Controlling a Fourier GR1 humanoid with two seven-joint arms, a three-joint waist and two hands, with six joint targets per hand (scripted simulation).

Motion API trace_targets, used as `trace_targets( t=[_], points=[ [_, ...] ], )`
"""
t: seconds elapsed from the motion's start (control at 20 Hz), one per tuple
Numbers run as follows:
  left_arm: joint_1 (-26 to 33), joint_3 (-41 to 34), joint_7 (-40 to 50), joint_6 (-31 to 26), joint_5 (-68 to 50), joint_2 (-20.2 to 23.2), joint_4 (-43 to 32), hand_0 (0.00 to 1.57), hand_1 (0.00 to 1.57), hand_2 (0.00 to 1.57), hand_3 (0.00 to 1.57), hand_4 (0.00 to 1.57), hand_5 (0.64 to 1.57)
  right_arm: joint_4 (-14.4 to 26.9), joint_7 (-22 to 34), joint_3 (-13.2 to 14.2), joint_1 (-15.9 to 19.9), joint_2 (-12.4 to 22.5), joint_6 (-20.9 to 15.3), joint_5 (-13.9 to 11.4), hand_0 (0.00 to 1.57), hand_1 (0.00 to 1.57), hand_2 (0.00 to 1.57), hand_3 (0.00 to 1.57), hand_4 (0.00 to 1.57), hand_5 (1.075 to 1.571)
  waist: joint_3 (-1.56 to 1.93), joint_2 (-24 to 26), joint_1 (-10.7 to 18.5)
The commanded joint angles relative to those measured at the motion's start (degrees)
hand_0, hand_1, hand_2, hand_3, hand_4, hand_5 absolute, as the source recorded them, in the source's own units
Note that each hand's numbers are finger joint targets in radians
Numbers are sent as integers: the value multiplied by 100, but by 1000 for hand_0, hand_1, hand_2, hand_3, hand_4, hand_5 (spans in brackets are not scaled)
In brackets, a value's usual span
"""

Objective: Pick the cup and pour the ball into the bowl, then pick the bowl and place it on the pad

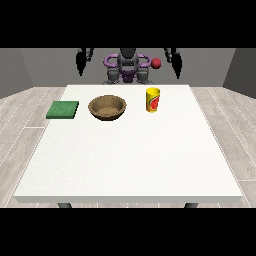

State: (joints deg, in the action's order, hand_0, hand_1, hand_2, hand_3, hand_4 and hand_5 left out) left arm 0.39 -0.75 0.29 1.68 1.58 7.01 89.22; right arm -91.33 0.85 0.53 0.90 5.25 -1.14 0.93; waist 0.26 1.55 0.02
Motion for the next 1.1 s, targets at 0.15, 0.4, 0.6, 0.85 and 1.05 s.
trace_targets(
  t=[0.15,0.4,0.6,0.85,1.05],
  points=[
    [-112,-40,438,-99,-76,215,514,0,0,0,0,0,1557,-485,482,70,88,231,22,29,0,0,0,0,0,1569,-22,1299,-44],
    [-752,-679,1255,-299,-1269,155,895,0,0,0,0,0,1557,-326,462,928,-237,946,1169,1291,0,0,0,0,0,1570,-22,1035,-258],
    [-496,-947,353,-474,-1329,208,637,0,0,0,0,0,1548,-405,285,1470,-116,1279,1592,1787,0,0,0,0,0,1571,-27,486,-319],
    [-1015,-1351,119,-817,-1681,539,444,0,0,0,0,0,1542,-184,-242,1181,24,837,1320,1188,0,0,0,0,0,1570,-27,-75,-129],
    [-1413,-1169,-626,-510,-1158,317,-47,0,0,0,0,0,1528,-8,-421,1307,502,890,1369,1298,0,0,0,0,0,1570,-26,-663,-268]
  ],
)
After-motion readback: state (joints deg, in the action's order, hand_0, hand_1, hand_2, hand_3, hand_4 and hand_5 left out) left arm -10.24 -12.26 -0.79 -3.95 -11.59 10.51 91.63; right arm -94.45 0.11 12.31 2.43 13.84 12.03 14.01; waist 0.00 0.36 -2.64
